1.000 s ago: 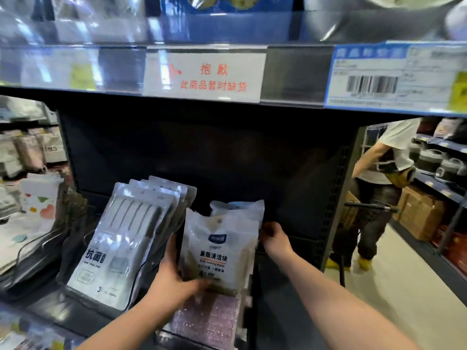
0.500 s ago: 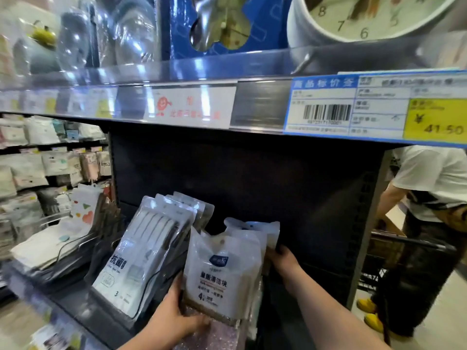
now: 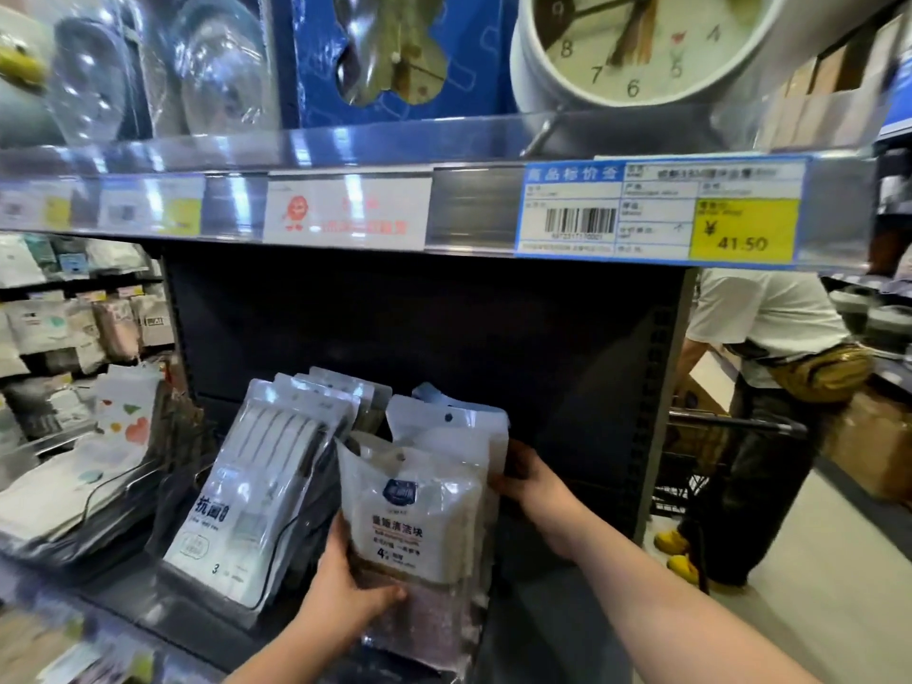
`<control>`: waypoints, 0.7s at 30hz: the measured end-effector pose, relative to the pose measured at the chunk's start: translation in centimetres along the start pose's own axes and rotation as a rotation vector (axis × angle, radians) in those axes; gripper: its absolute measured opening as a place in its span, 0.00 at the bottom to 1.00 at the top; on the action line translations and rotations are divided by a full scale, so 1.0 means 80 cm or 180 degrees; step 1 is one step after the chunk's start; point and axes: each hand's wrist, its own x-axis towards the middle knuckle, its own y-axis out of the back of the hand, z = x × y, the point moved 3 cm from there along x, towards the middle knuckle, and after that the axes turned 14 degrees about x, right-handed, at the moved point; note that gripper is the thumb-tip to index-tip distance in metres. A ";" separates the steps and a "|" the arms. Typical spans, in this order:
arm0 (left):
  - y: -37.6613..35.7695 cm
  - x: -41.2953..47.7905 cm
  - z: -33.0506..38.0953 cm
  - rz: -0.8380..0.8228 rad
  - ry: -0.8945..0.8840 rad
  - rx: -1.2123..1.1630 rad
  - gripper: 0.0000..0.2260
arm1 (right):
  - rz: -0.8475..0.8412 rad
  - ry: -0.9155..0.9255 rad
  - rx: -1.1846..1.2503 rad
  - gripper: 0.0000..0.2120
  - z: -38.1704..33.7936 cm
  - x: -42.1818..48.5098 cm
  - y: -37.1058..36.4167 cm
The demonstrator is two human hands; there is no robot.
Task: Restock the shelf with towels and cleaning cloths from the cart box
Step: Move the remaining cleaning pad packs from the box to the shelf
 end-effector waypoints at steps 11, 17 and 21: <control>0.017 -0.004 0.000 -0.0539 0.0290 0.0378 0.70 | 0.0395 -0.0054 -0.0411 0.36 -0.008 -0.011 -0.005; 0.027 0.007 -0.007 -0.0549 0.0182 0.0913 0.32 | 0.0435 -0.0087 -0.0719 0.25 -0.012 -0.006 -0.023; 0.036 0.012 -0.019 -0.0360 0.0150 0.0957 0.22 | 0.0616 -0.0102 -0.0782 0.34 -0.008 -0.002 -0.019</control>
